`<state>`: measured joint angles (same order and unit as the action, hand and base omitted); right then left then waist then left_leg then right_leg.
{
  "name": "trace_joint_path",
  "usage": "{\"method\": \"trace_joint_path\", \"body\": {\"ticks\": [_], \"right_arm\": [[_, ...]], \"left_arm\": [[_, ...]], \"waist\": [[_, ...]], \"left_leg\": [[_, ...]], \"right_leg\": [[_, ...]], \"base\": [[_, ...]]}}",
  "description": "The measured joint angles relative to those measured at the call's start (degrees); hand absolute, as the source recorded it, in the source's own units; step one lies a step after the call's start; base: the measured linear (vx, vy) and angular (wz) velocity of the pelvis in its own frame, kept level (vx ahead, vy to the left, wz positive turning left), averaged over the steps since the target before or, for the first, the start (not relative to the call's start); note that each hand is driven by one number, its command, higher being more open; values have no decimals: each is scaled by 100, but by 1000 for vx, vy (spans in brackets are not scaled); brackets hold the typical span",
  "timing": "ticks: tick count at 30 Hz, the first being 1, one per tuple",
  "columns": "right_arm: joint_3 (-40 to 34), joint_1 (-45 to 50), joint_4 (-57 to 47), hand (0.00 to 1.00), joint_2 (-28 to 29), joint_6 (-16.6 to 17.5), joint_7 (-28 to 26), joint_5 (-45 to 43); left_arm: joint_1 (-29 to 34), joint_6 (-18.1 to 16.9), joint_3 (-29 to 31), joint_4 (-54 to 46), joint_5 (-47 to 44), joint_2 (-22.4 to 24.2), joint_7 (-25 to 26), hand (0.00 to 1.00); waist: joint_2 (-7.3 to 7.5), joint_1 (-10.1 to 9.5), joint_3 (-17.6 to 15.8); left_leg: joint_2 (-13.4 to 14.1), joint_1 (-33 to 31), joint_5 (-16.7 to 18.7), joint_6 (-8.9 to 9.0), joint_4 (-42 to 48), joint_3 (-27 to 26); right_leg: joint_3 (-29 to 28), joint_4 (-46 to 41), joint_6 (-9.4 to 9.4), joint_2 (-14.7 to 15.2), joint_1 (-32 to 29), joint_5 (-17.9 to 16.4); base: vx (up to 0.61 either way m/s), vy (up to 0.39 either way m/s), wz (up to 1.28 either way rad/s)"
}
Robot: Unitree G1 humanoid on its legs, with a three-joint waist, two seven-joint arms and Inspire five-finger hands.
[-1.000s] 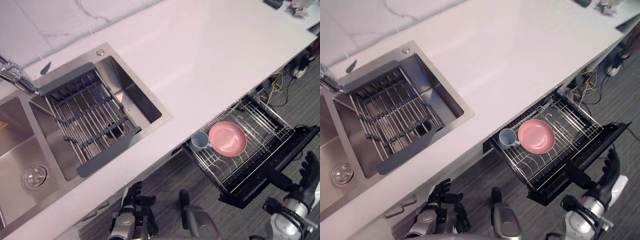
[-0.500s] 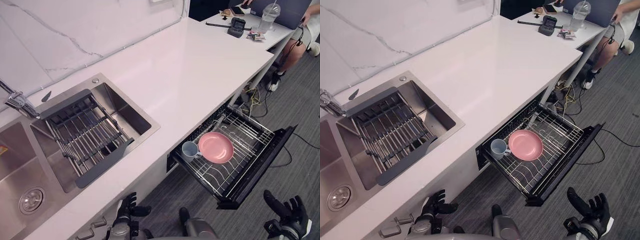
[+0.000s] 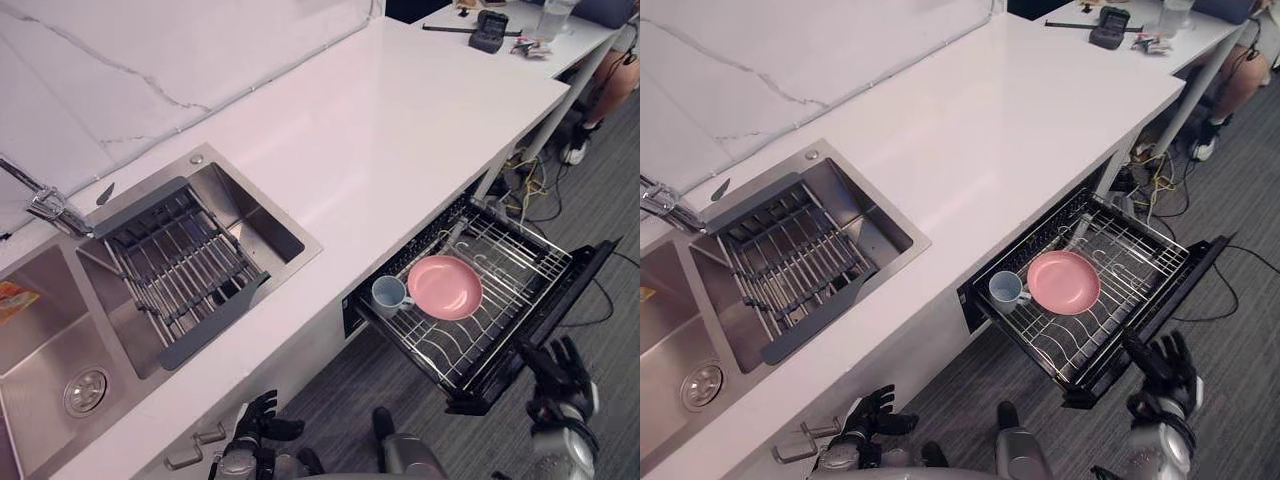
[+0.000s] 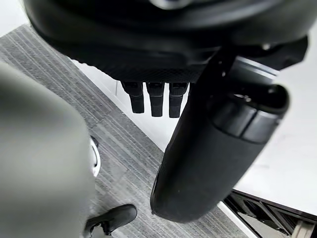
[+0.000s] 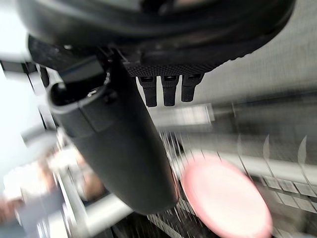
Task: Walk over to the sink, pick up the cup, carry it to the dishwasher, place the cup inside the dishwasher, then close the dishwasher door
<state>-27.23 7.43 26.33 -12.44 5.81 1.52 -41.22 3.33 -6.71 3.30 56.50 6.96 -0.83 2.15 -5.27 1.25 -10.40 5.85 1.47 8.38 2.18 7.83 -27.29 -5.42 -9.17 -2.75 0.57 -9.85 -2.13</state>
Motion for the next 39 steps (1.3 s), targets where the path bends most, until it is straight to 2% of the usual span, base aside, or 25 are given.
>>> {"method": "trace_joint_path", "body": {"ticks": [6, 15, 23, 26, 32, 35, 39], "right_arm": [[645, -88, 268, 90, -325, 162, -93, -171], [1632, -804, 926, 90, -485, 329, -392, -733], [2174, -1136, 1233, 90, -439, 311, -443, -916], [2201, -1277, 1367, 90, -483, 316, -440, -900], [2253, -1701, 1658, 90, -568, 242, -224, -647], [2253, -1833, 1818, 90, -657, 220, -53, -557], [2325, -1869, 1963, 90, -653, 218, 124, -253]], "left_arm": [[6, -27, -165, 70, 6, -77, -84, 90], [-21, -127, -395, 66, 107, -156, -92, 90], [-51, -128, -394, 24, 106, -243, -81, 90], [-60, -128, -387, 9, 106, -306, -67, 90], [-58, -129, -387, 10, 108, -356, -62, 90], [-72, -133, -386, -2, 107, -415, -61, 90], [-70, -119, -380, 34, 108, -561, -21, 90]], "waist": [[-23, 102, -24], [-70, 69, -45], [-63, -86, -40], [-58, -187, -38], [-39, -265, -24], [24, -356, 14], [130, -358, 69]], "left_leg": [[-121, -37, -135, -36, -162, 387], [-274, -116, -319, -81, -374, 1318], [-273, -238, -549, -21, -543, 2054], [-285, -320, -636, -6, -576, 2362], [-340, -410, -803, 17, -696, 2852], [-343, -475, -853, 40, -729, 3052], [-337, -502, -865, 55, -730, 3150]], "right_leg": [[197, 295, -2, 74, 157, 147], [555, 1055, 21, 152, 526, 571], [1266, 1164, 62, 171, 714, 547], [1561, 1166, 74, 182, 755, 517], [2036, 1208, 89, 196, 859, 458], [2230, 1208, 111, 190, 867, 421], [2314, 1212, 119, 176, 885, 398]], "base": [[-10, 4, 19], [-45, -11, 21], [-13, -40, 46], [1, -38, 46], [-31, -29, 42], [-12, -25, 36], [15, -11, 11]]}}
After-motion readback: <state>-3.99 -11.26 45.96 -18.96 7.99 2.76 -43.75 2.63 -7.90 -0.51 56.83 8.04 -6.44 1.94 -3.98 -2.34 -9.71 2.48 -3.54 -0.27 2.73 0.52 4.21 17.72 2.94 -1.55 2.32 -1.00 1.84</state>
